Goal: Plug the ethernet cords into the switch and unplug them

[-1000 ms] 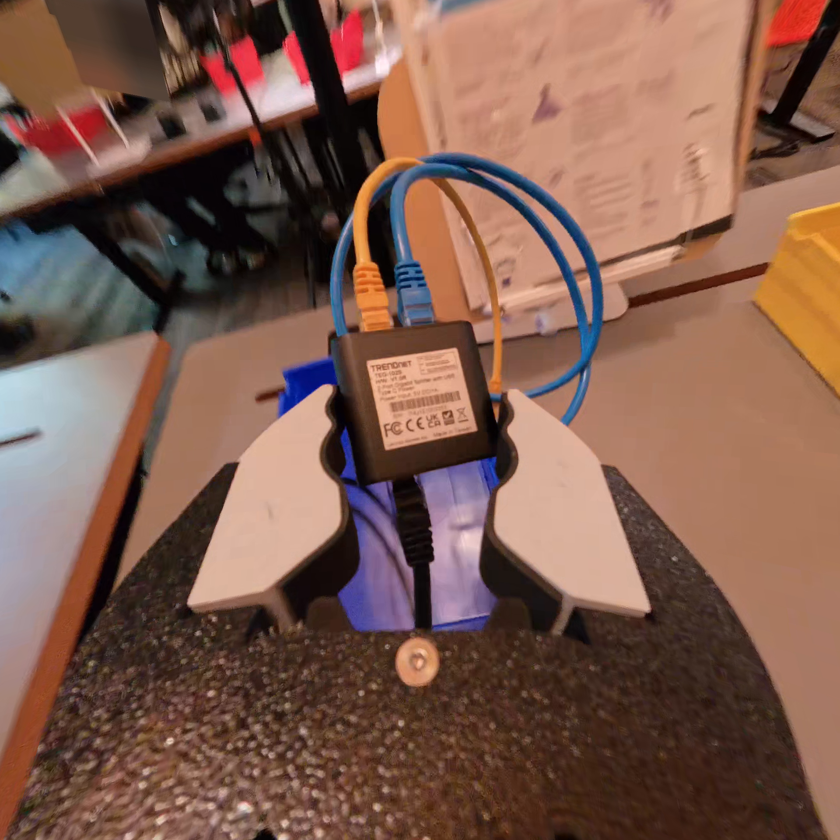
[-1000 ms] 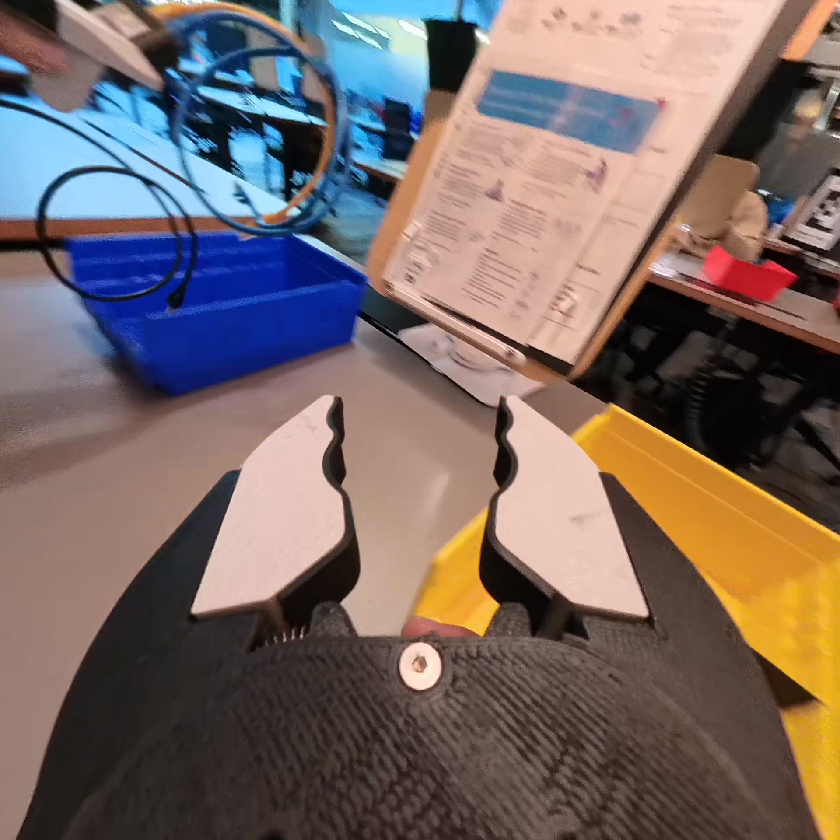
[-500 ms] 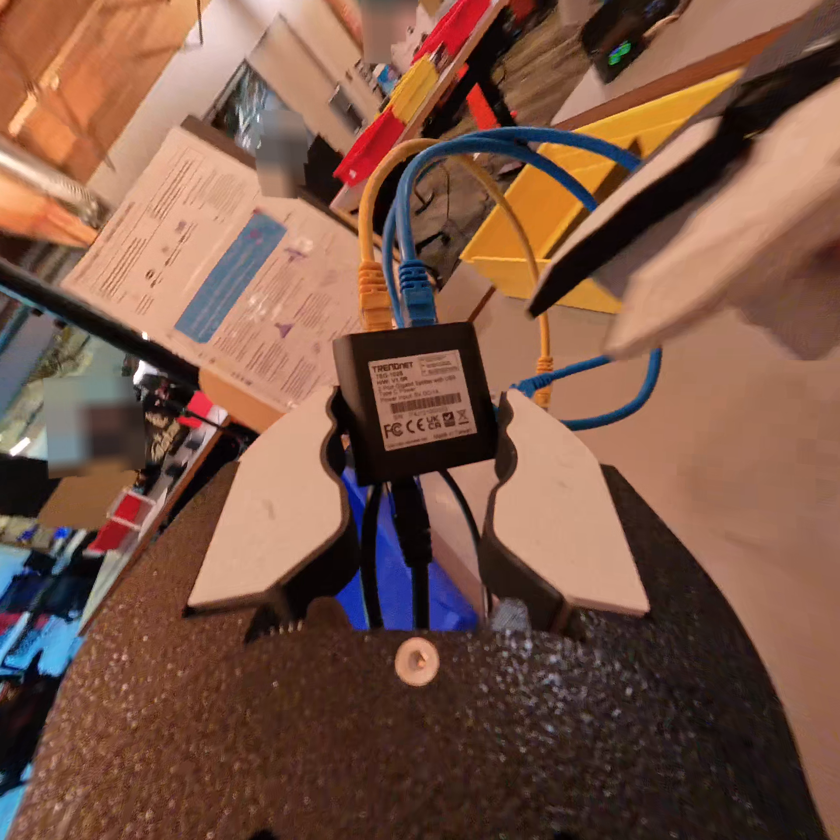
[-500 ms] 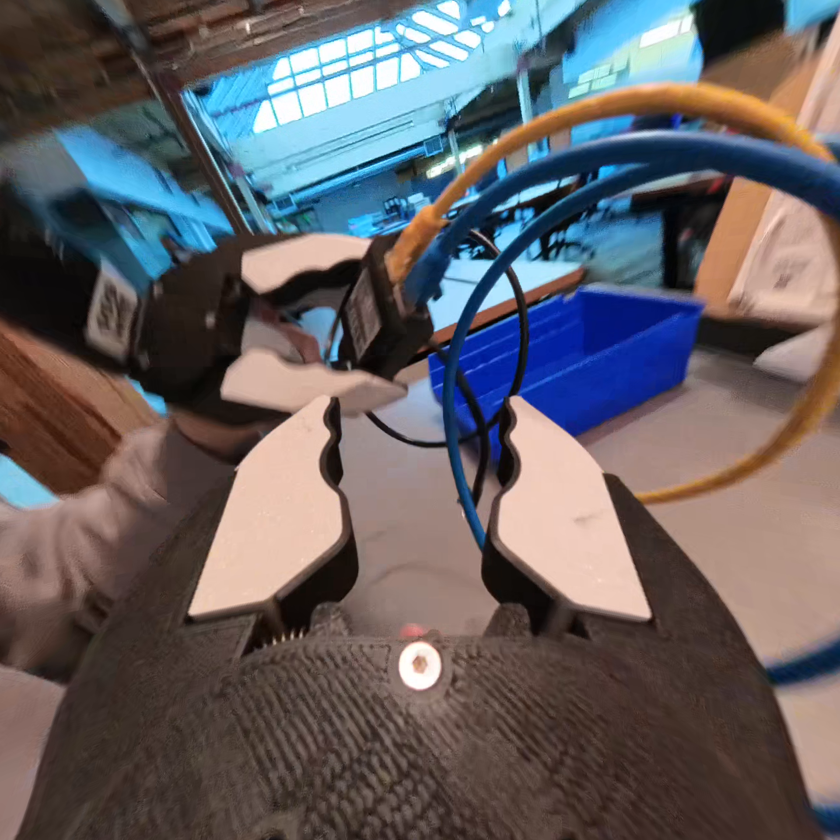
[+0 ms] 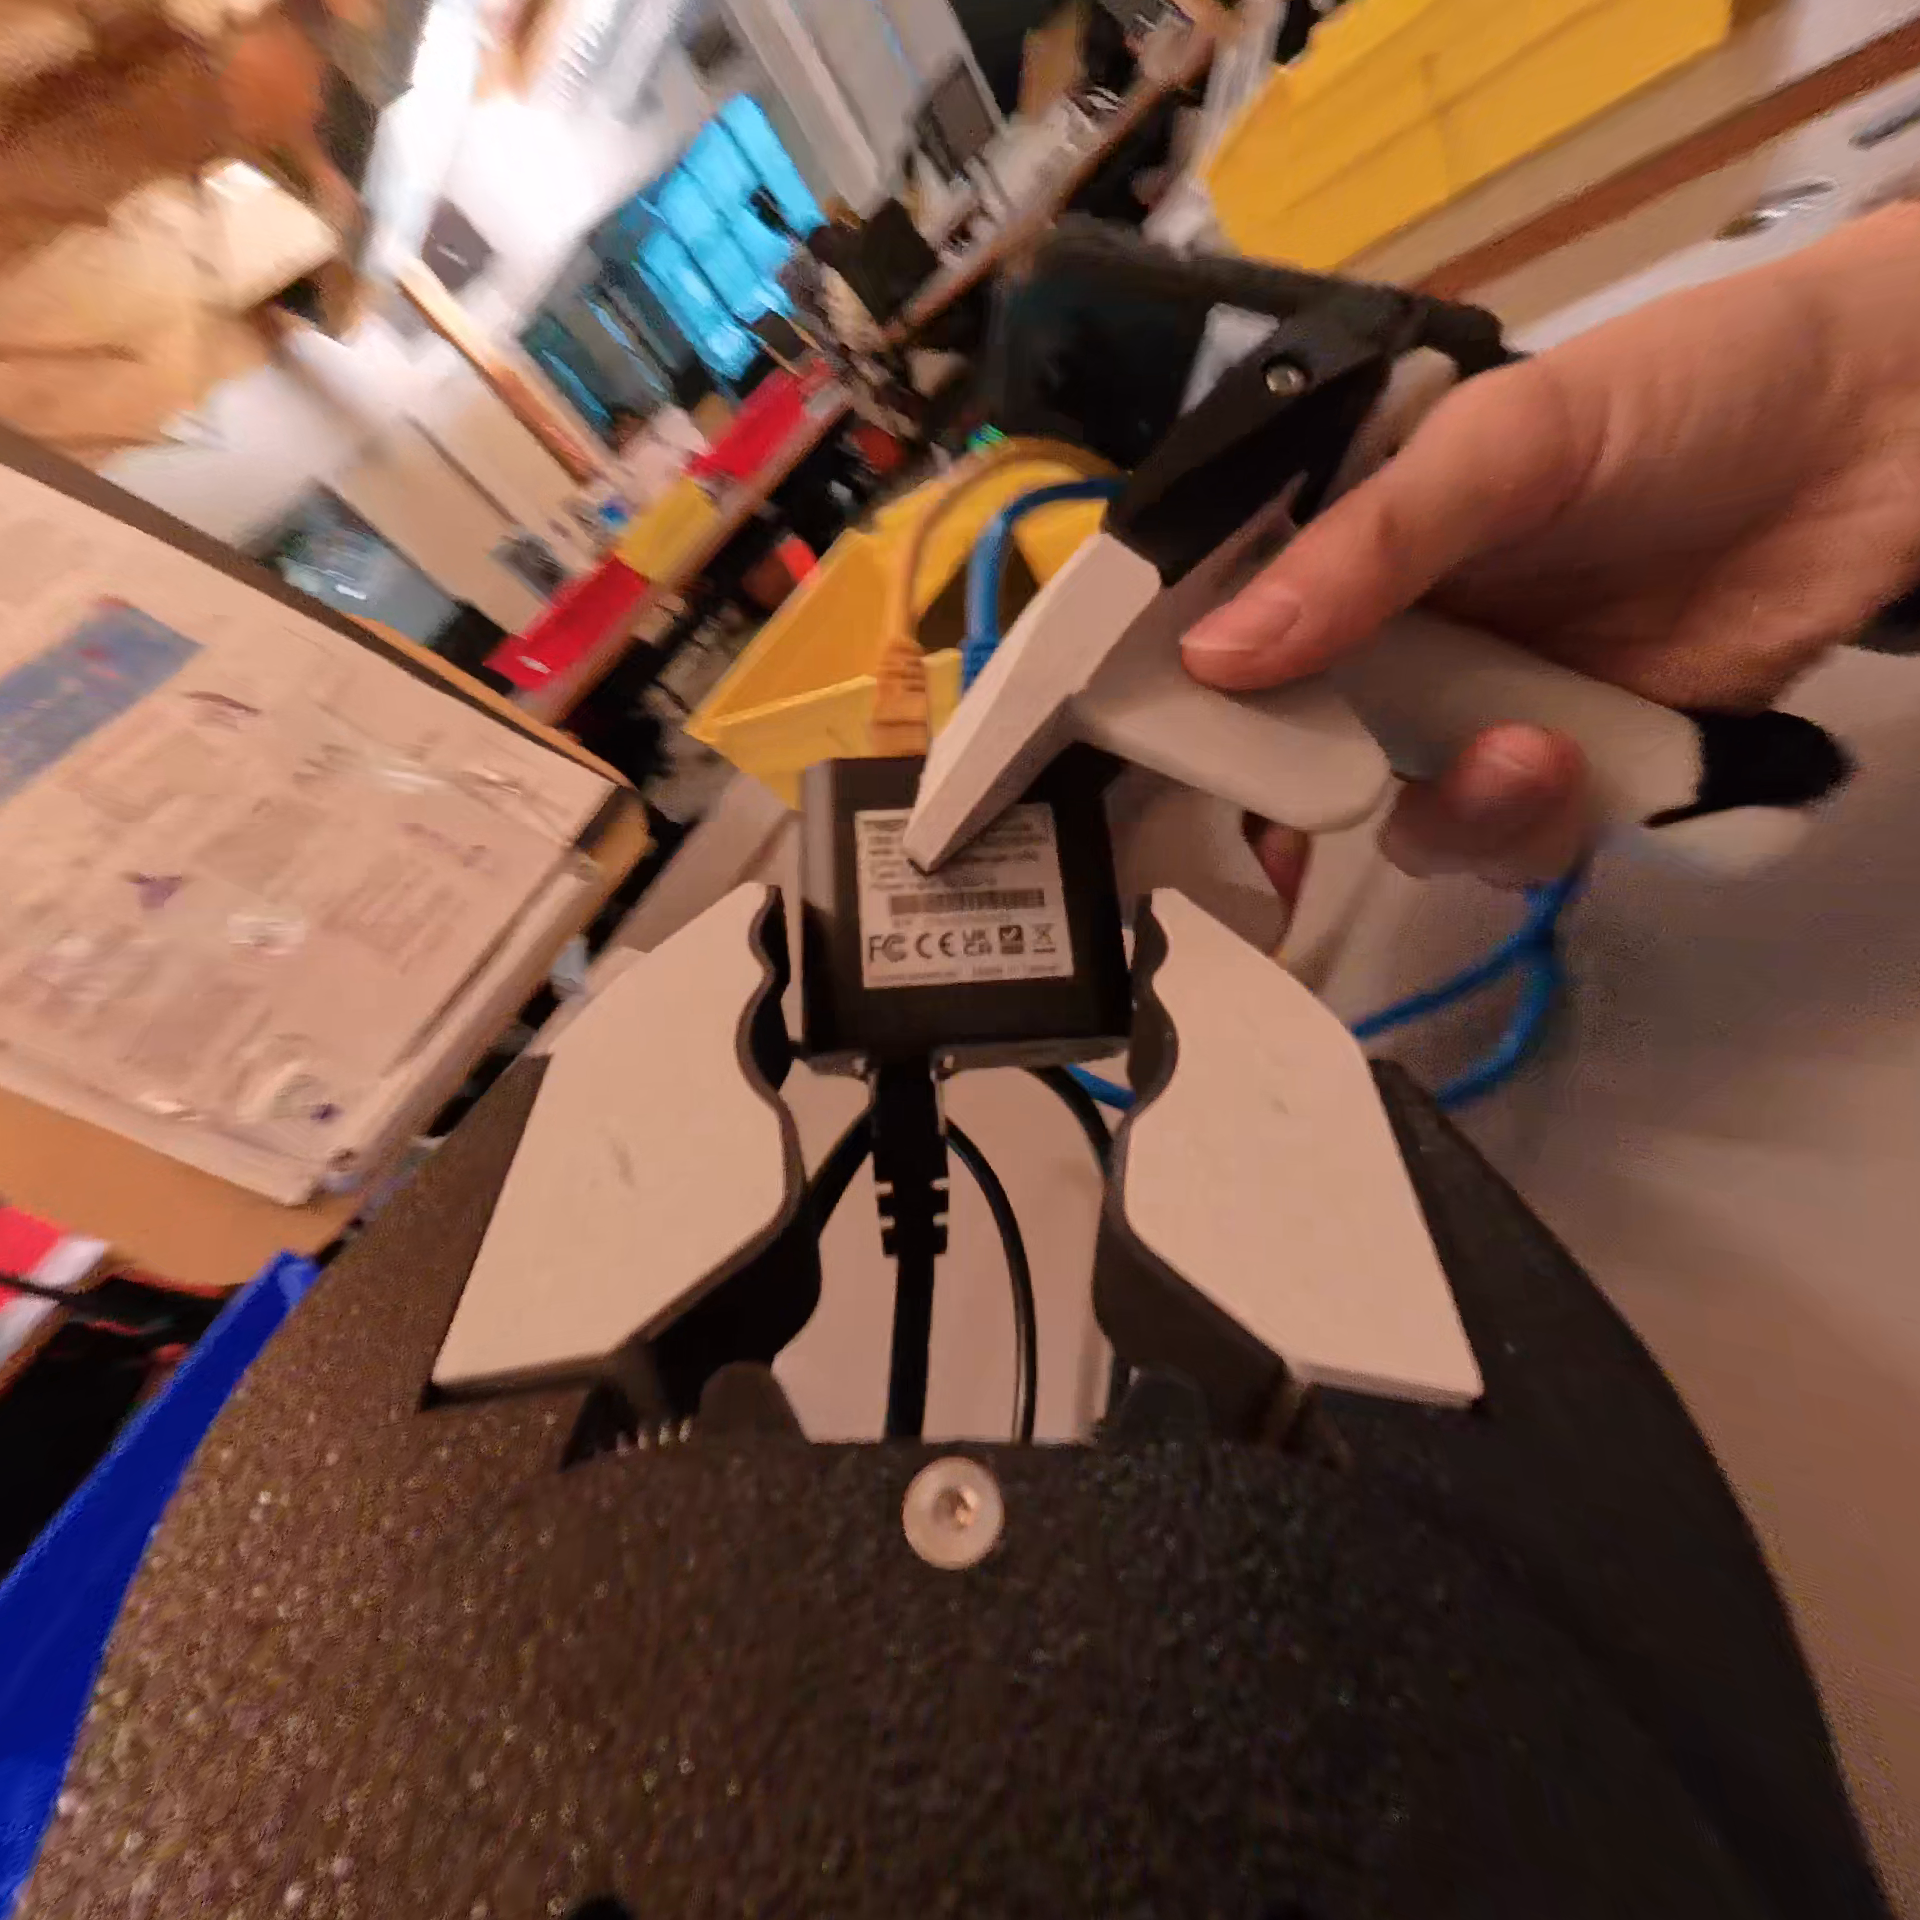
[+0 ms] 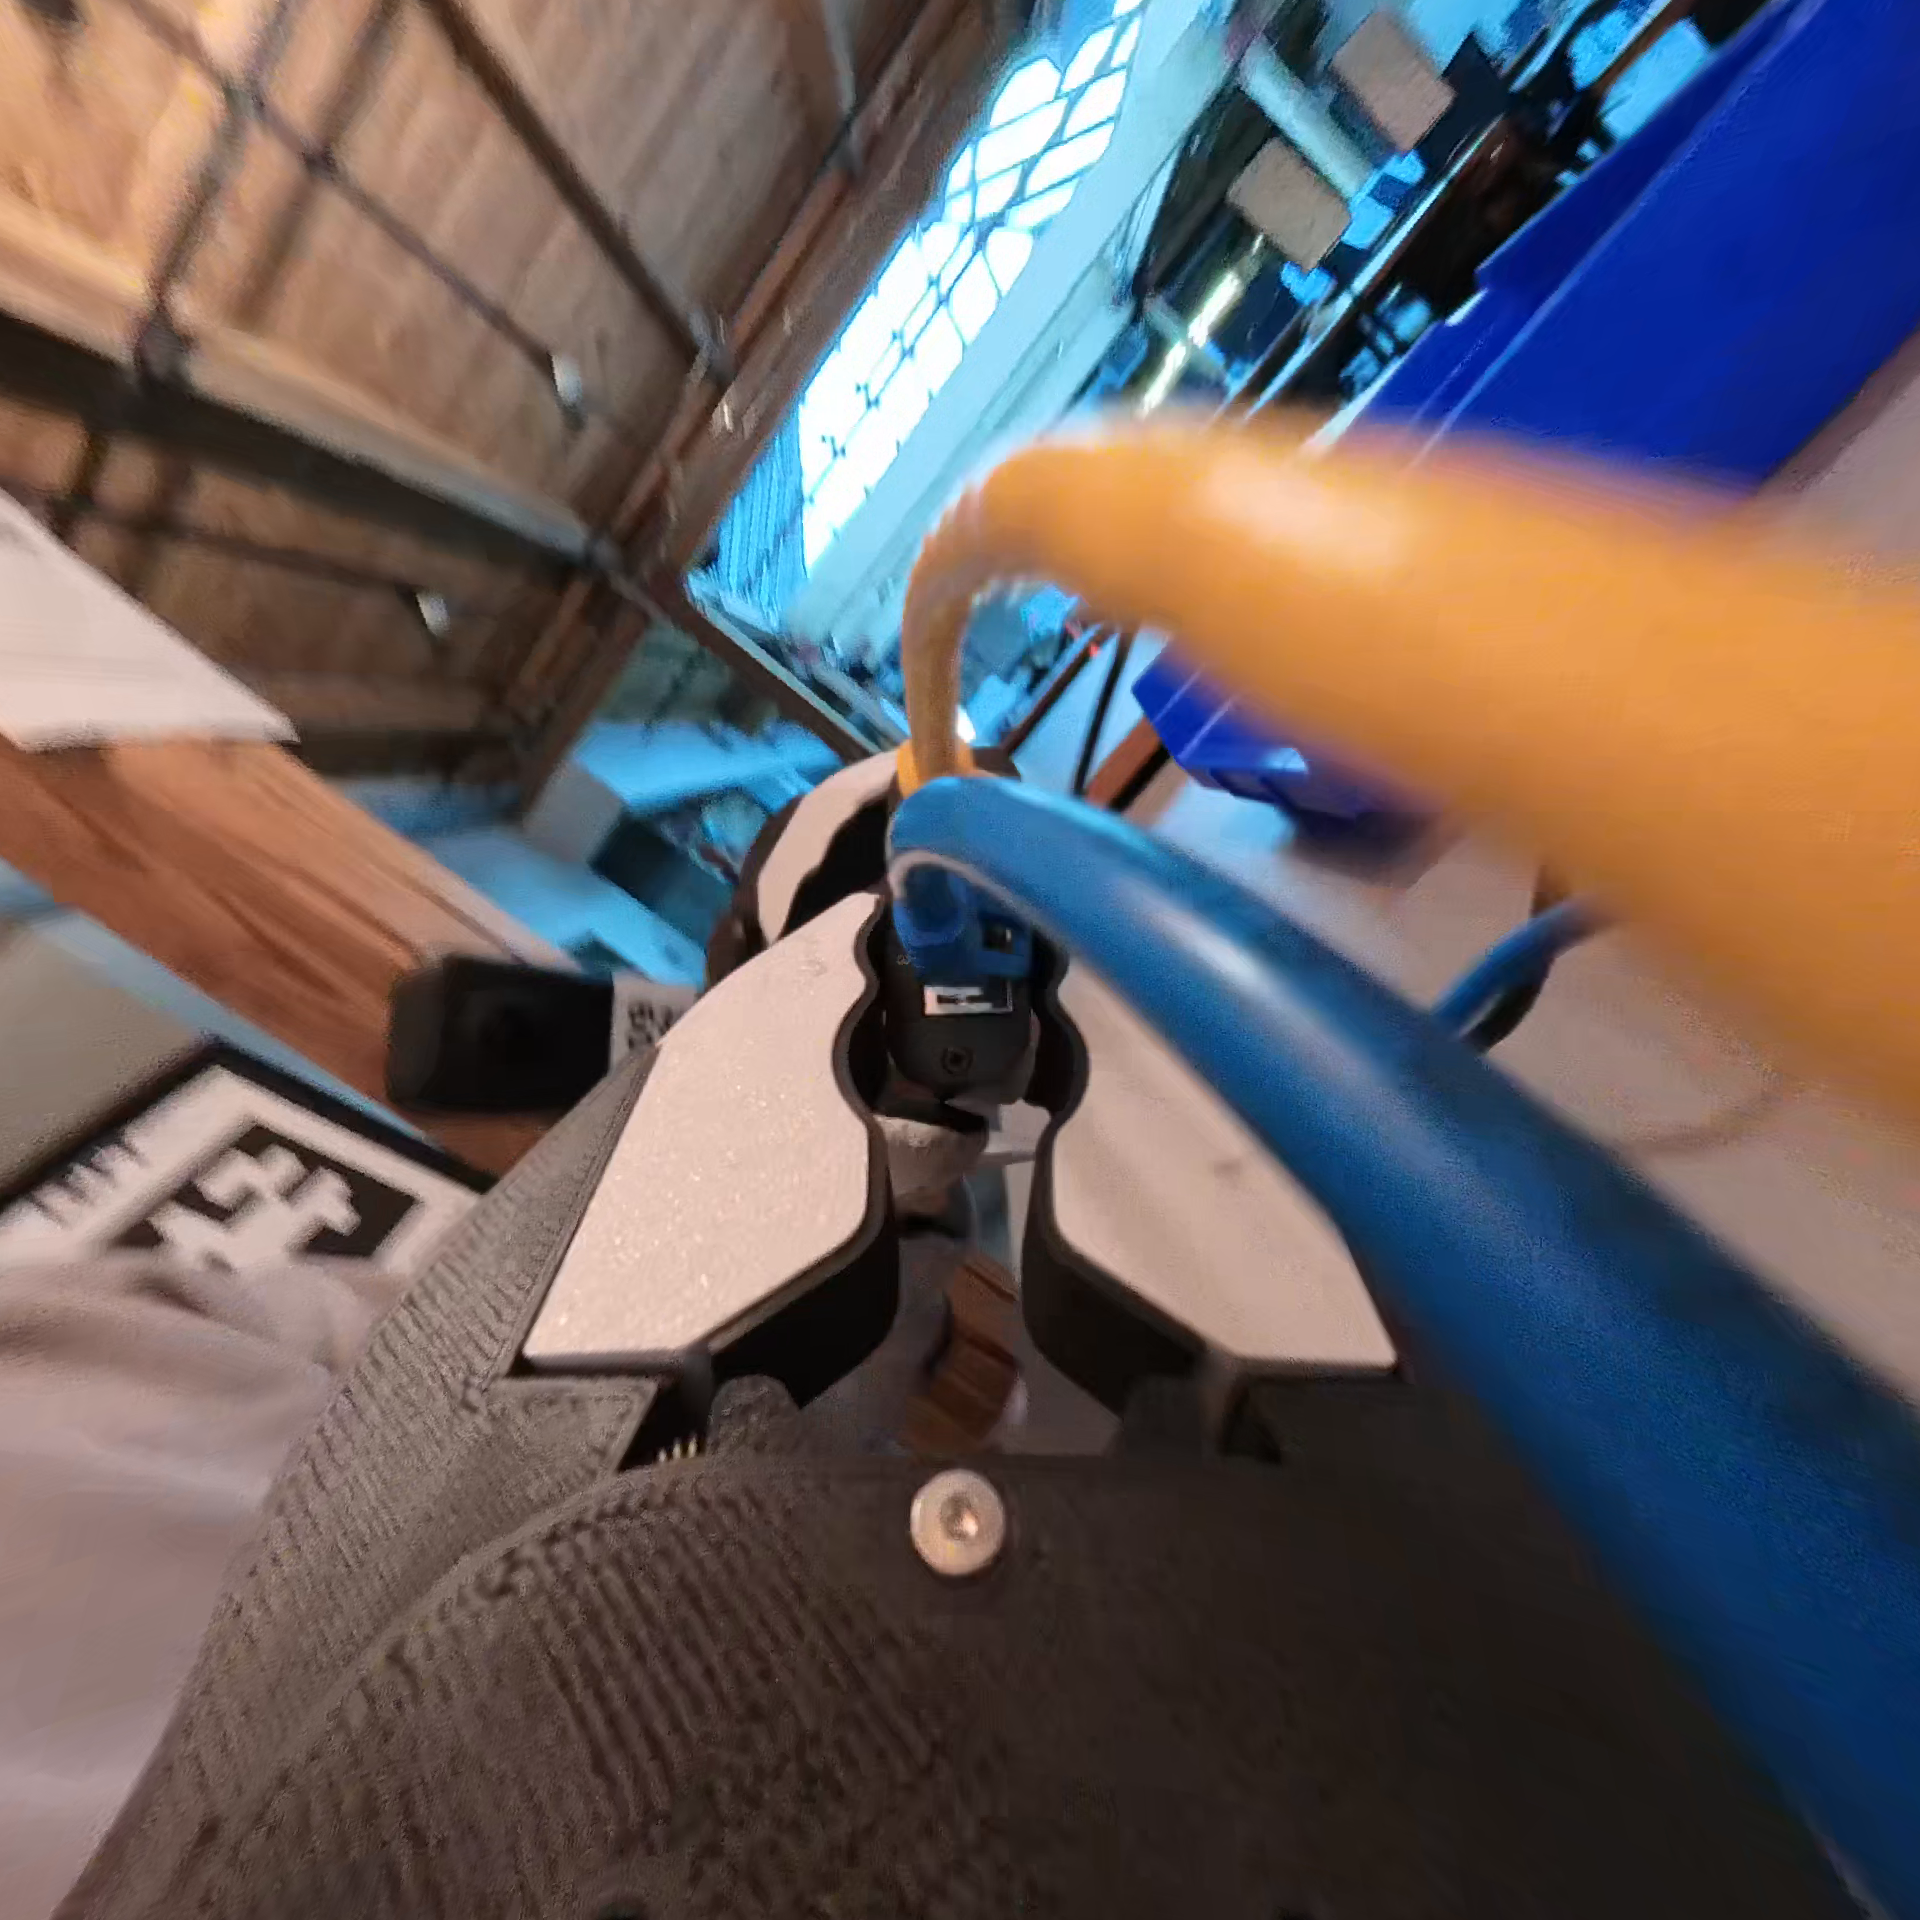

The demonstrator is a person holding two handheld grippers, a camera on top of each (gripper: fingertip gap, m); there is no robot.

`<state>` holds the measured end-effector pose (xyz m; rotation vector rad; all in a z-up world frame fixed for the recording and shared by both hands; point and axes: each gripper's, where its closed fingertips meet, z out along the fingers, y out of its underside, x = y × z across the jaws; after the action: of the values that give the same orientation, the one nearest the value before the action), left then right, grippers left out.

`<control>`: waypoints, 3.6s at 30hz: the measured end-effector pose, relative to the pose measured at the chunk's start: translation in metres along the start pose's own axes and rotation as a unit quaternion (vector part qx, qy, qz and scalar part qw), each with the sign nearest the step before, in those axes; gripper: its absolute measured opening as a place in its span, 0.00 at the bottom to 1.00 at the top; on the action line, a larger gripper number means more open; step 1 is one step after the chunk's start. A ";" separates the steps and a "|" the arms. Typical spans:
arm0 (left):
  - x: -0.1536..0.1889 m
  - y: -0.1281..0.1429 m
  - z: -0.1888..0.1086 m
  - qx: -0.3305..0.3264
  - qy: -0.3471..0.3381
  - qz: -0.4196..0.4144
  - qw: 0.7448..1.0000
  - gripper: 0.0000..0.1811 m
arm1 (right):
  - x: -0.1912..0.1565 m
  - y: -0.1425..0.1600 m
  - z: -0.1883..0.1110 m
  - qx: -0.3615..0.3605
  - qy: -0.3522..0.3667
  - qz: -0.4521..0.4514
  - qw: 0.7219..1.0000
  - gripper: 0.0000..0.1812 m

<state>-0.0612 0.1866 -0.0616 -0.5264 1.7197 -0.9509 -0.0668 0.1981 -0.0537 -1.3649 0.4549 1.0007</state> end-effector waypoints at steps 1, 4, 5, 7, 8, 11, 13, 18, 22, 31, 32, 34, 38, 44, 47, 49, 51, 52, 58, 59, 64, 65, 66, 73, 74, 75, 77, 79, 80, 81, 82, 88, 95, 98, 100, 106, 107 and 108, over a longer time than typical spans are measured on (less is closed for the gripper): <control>-0.004 -0.001 -0.003 0.007 -0.029 0.016 0.999 0.36 | 0.003 -0.006 -0.003 0.035 -0.004 0.039 0.999 0.13; -0.010 0.007 -0.009 -0.012 -0.062 0.013 0.998 0.37 | 0.008 -0.015 -0.012 0.104 -0.034 0.154 0.982 0.13; -0.006 0.006 -0.010 -0.002 -0.051 -0.012 0.999 0.37 | 0.009 -0.009 -0.011 0.096 -0.032 0.158 0.982 0.13; -0.002 0.001 -0.011 0.028 -0.034 -0.050 0.998 0.39 | 0.009 0.000 -0.008 0.092 -0.014 0.148 0.985 0.13; 0.002 0.003 -0.010 0.029 -0.022 -0.057 0.998 0.38 | 0.007 0.002 -0.007 0.096 -0.009 0.147 0.984 0.13; 0.010 0.019 -0.008 0.012 -0.001 -0.063 0.998 0.39 | 0.010 0.006 -0.006 0.135 0.014 0.167 0.977 0.14; 0.009 0.019 -0.010 0.040 -0.006 -0.082 0.996 0.36 | 0.011 0.012 -0.004 0.136 0.017 0.178 0.974 0.14; 0.015 0.021 -0.012 0.054 0.018 -0.118 0.991 0.33 | 0.012 0.015 -0.003 0.146 0.041 0.190 0.970 0.14; 0.016 0.019 -0.013 0.064 0.013 -0.118 0.991 0.33 | 0.009 0.015 -0.004 0.150 0.052 0.189 0.969 0.14; 0.024 0.029 -0.012 0.068 0.022 -0.141 0.987 0.34 | 0.013 0.024 -0.005 0.144 0.089 0.185 0.968 0.14; 0.024 0.029 -0.012 0.067 0.027 -0.149 0.986 0.34 | 0.013 0.025 -0.005 0.140 0.090 0.181 0.969 0.14; 0.024 0.029 -0.014 0.074 0.046 -0.176 0.980 0.33 | 0.012 0.027 -0.003 0.123 0.091 0.169 0.974 0.14; 0.023 0.023 -0.026 0.121 0.088 -0.200 0.968 0.33 | 0.004 0.031 0.003 0.091 0.069 0.153 0.982 0.14; 0.026 0.023 -0.025 0.118 0.094 -0.199 0.968 0.36 | -0.001 0.036 0.010 0.044 0.059 0.114 0.991 0.15; 0.027 0.025 -0.023 0.111 0.079 -0.170 0.976 0.34 | -0.001 0.037 0.010 0.045 0.055 0.117 0.991 0.13; 0.028 0.026 -0.021 0.102 0.082 -0.173 0.976 0.34 | 0.001 0.037 0.008 0.044 0.053 0.120 0.990 0.14; 0.029 0.028 -0.018 0.092 0.081 -0.180 0.976 0.34 | 0.004 0.035 0.007 0.052 0.053 0.125 0.989 0.14; 0.029 0.029 -0.017 0.085 0.078 -0.187 0.976 0.34 | 0.006 0.034 0.006 0.058 0.051 0.132 0.988 0.14; 0.008 0.039 -0.020 0.080 0.050 -0.266 0.959 0.34 | 0.013 0.030 -0.009 0.070 0.069 0.119 0.988 0.20; 0.005 0.042 -0.021 0.076 0.046 -0.265 0.960 0.34 | 0.015 0.028 -0.010 0.078 0.076 0.113 0.988 0.19; 0.005 0.045 -0.022 0.068 0.042 -0.251 0.965 0.34 | 0.012 0.025 -0.004 0.085 0.065 0.110 0.988 0.17; 0.005 0.045 -0.021 0.067 0.041 -0.247 0.966 0.34 | 0.014 0.025 -0.003 0.088 0.066 0.113 0.987 0.17; 0.006 0.044 -0.020 0.066 0.041 -0.243 0.967 0.34 | 0.014 0.024 -0.002 0.098 0.063 0.118 0.986 0.16; 0.009 0.045 -0.017 0.055 0.039 -0.227 0.972 0.34 | 0.016 0.019 -0.002 0.145 0.052 0.136 0.979 0.12; 0.009 0.045 -0.017 0.055 0.038 -0.227 0.972 0.34 | 0.016 0.019 -0.002 0.148 0.052 0.137 0.978 0.12; 0.009 0.045 -0.017 0.054 0.036 -0.227 0.972 0.34 | 0.017 0.018 -0.002 0.153 0.053 0.138 0.977 0.12; 0.009 0.046 -0.017 0.051 0.035 -0.227 0.972 0.34 | 0.018 0.018 -0.003 0.162 0.056 0.143 0.975 0.12; 0.009 0.046 -0.016 0.047 0.031 -0.224 0.973 0.34 | 0.019 0.017 -0.003 0.172 0.063 0.144 0.972 0.12; 0.009 0.047 -0.015 0.045 0.029 -0.223 0.973 0.34 | 0.020 0.017 -0.004 0.176 0.065 0.145 0.971 0.12; 0.009 0.047 -0.015 0.045 0.029 -0.222 0.974 0.34 | 0.020 0.016 -0.004 0.179 0.067 0.147 0.970 0.11; 0.009 0.046 -0.015 0.044 0.028 -0.222 0.974 0.34 | 0.021 0.016 -0.005 0.182 0.069 0.146 0.970 0.11; 0.011 0.044 -0.013 0.048 0.027 -0.223 0.973 0.34 | 0.022 0.013 -0.007 0.192 0.078 0.130 0.970 0.08; 0.011 0.045 -0.012 0.043 0.024 -0.220 0.974 0.34 | 0.024 0.014 -0.007 0.206 0.069 0.144 0.966 0.08; 0.012 0.045 -0.012 0.040 0.023 -0.216 0.975 0.34 | 0.024 0.014 -0.008 0.206 0.069 0.133 0.967 0.08; 0.013 0.046 -0.011 0.037 0.024 -0.212 0.976 0.34 | 0.024 0.015 -0.009 0.196 0.081 0.096 0.973 0.08; 0.014 0.049 -0.008 0.021 0.010 -0.197 0.980 0.34 | 0.025 0.013 -0.009 0.182 0.104 0.015 0.978 0.08; 0.013 0.048 -0.008 0.023 0.007 -0.195 0.981 0.34 | 0.026 0.013 -0.009 0.183 0.096 0.012 0.978 0.08; 0.013 0.049 -0.008 0.021 0.005 -0.192 0.981 0.34 | 0.027 0.013 -0.010 0.182 0.091 0.013 0.979 0.08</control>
<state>-0.0685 0.2084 -0.1074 -0.8472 1.6322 -1.2593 -0.0607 0.1963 -0.0844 -1.1227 0.7569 0.7701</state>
